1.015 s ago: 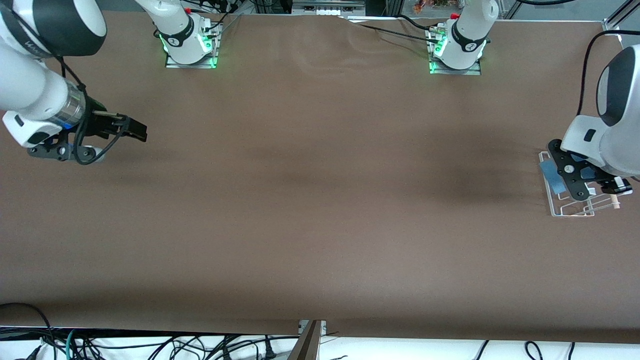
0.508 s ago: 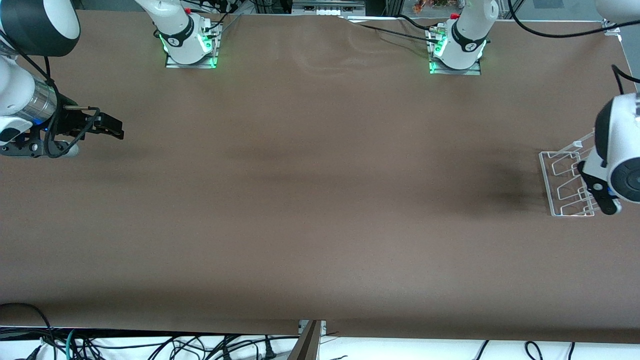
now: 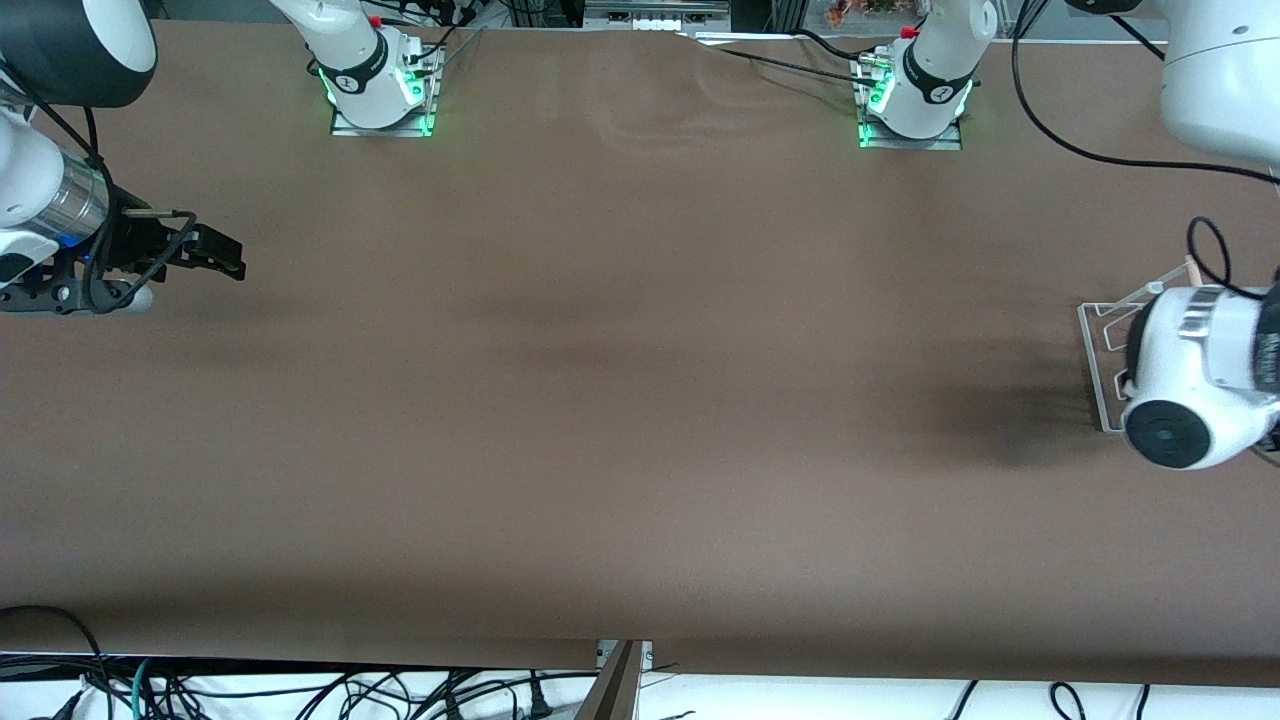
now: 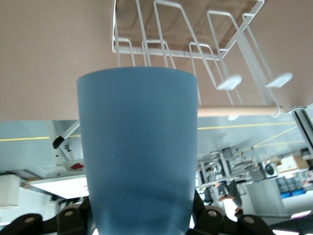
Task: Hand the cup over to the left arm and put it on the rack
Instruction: 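Carry the cup with the left gripper while the right gripper retracts, then lower the held cup onto the wire rack with the left gripper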
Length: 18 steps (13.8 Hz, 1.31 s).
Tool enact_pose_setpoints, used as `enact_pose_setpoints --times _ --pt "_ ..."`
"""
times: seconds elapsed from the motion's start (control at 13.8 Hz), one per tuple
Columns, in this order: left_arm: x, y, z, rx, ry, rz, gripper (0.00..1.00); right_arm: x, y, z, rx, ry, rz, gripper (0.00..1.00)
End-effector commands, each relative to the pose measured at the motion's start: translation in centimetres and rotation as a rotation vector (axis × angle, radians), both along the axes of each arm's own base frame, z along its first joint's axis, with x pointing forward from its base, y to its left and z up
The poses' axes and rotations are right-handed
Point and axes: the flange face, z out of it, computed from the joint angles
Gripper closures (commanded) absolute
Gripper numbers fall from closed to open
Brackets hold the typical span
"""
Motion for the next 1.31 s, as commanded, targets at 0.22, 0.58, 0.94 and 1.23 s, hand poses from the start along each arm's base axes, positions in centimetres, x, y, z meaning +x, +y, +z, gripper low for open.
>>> enact_pose_setpoints --times 0.22,0.58,0.94,1.23 --pt "-0.4 -0.8 0.6 0.04 0.011 -0.034 0.93 0.3 -0.1 0.0 -0.001 0.005 0.013 0.01" --pt "0.2 -2.8 1.4 0.048 -0.002 -0.064 0.93 0.2 -0.2 -0.1 0.0 0.025 0.008 0.01" --pt "-0.2 -3.0 3.1 0.081 0.0 -0.093 0.93 0.5 -0.4 -0.5 0.002 0.022 0.009 0.01" --pt "-4.1 -2.1 2.4 0.093 0.047 -0.111 0.94 0.8 -0.2 -1.1 0.005 0.029 0.006 0.01"
